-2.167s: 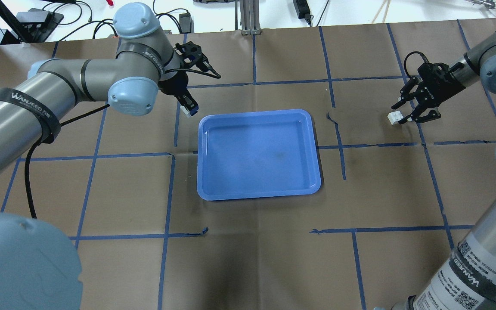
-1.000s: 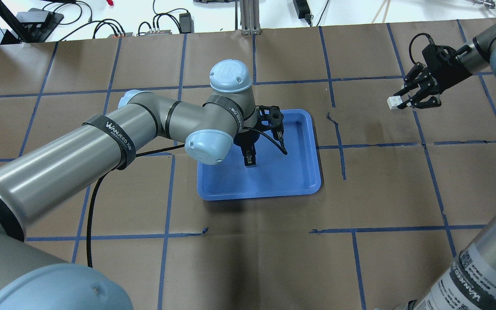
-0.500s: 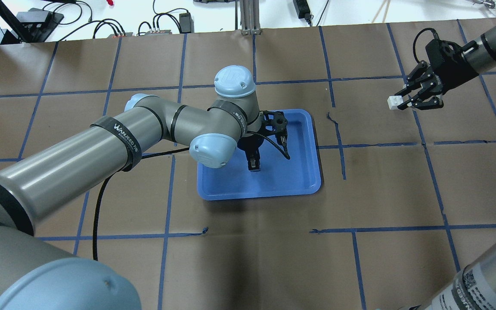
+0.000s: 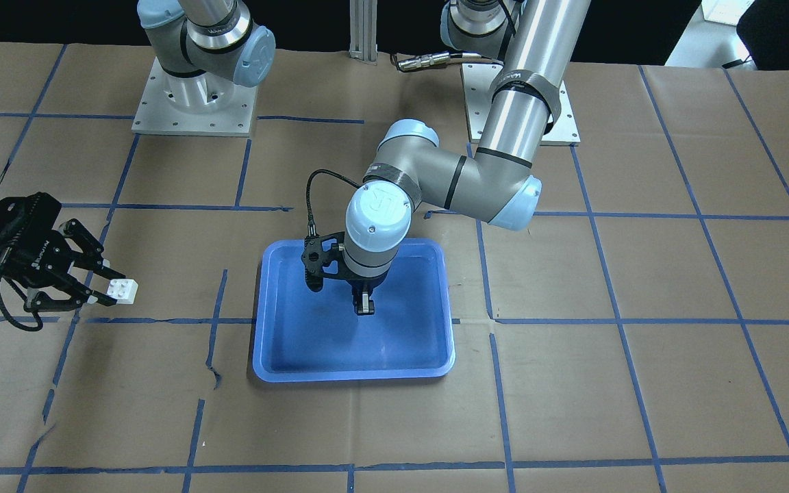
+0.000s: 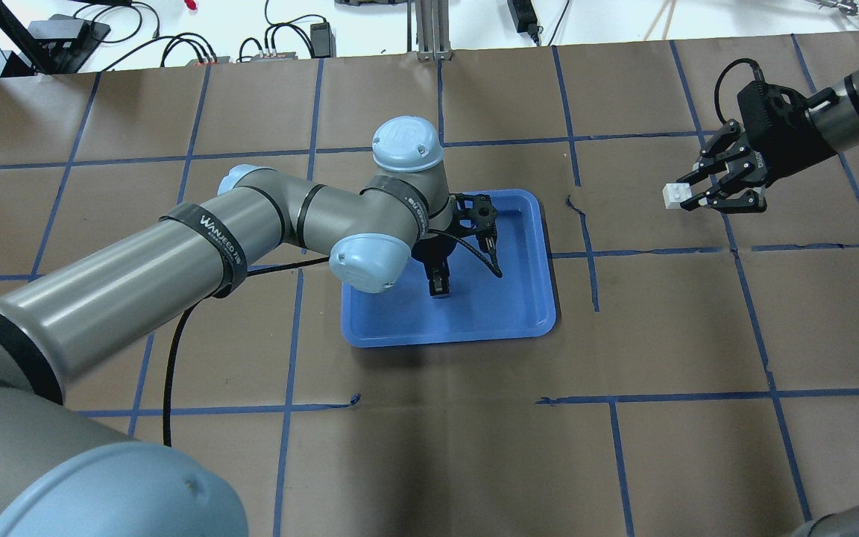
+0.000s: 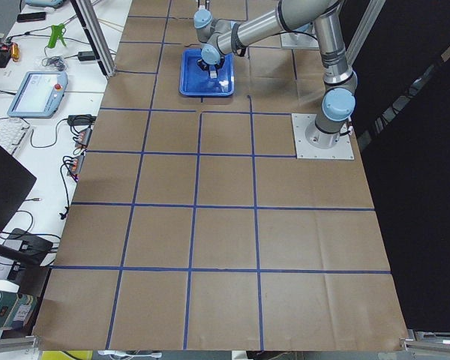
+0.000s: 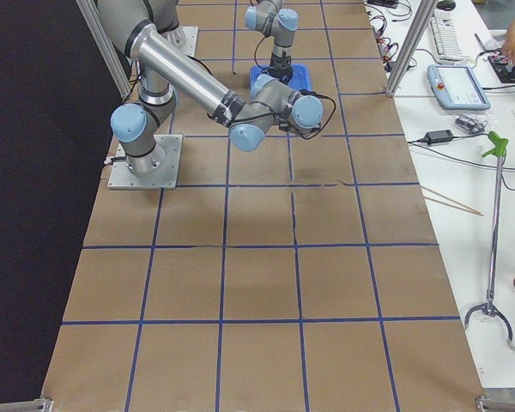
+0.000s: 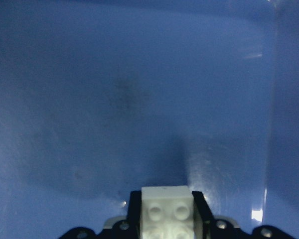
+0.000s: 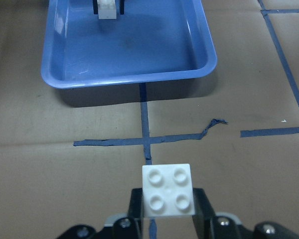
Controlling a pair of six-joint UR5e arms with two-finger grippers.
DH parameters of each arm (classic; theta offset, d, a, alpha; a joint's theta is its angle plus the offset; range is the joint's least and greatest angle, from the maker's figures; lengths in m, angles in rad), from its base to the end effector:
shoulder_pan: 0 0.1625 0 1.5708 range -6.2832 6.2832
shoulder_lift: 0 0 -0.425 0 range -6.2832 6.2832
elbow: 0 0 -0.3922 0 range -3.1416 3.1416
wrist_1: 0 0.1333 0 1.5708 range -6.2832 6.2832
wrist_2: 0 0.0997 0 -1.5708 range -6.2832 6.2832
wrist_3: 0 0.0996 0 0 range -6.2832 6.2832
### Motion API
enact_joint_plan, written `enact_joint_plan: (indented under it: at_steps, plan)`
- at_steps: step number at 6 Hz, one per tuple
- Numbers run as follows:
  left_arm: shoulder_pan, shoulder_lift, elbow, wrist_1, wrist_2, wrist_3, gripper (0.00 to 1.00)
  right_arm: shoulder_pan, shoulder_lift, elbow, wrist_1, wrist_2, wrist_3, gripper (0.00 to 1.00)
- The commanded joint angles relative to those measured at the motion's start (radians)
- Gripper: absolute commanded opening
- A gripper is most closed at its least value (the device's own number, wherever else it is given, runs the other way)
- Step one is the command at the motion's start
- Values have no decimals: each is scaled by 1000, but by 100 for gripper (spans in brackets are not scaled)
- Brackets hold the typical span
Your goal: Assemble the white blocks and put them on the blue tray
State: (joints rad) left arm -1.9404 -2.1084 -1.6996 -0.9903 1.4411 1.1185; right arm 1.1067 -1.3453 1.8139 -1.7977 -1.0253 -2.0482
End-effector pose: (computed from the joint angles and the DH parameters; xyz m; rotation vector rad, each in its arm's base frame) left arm -0.3591 -0.5223 0.1781 -2.0184 -2.2049 -0.0486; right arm -0.0680 -0.5490 0.2931 -1.8452 1.9488 -0.6126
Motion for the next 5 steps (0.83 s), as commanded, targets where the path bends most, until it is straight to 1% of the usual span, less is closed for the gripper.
enact_joint_plan:
  at_steps: [1,2,3,4,5]
  plan:
    - [0,8,3,-2,2,-2,99,24,-67,95,-65,-2,-1,40]
    - [6,34,24,-22,2,-2,99,50,-67,104,-84,-1,0,40]
    - [12,85,27,-57,2,-23,99,79,-66,104,-91,8,3,40]
    - [49,161,29,-159,1,-28,99,91,-61,104,-95,37,6,40]
    - [84,274,34,-291,1,-40,99,99,-54,107,-120,62,37,40]
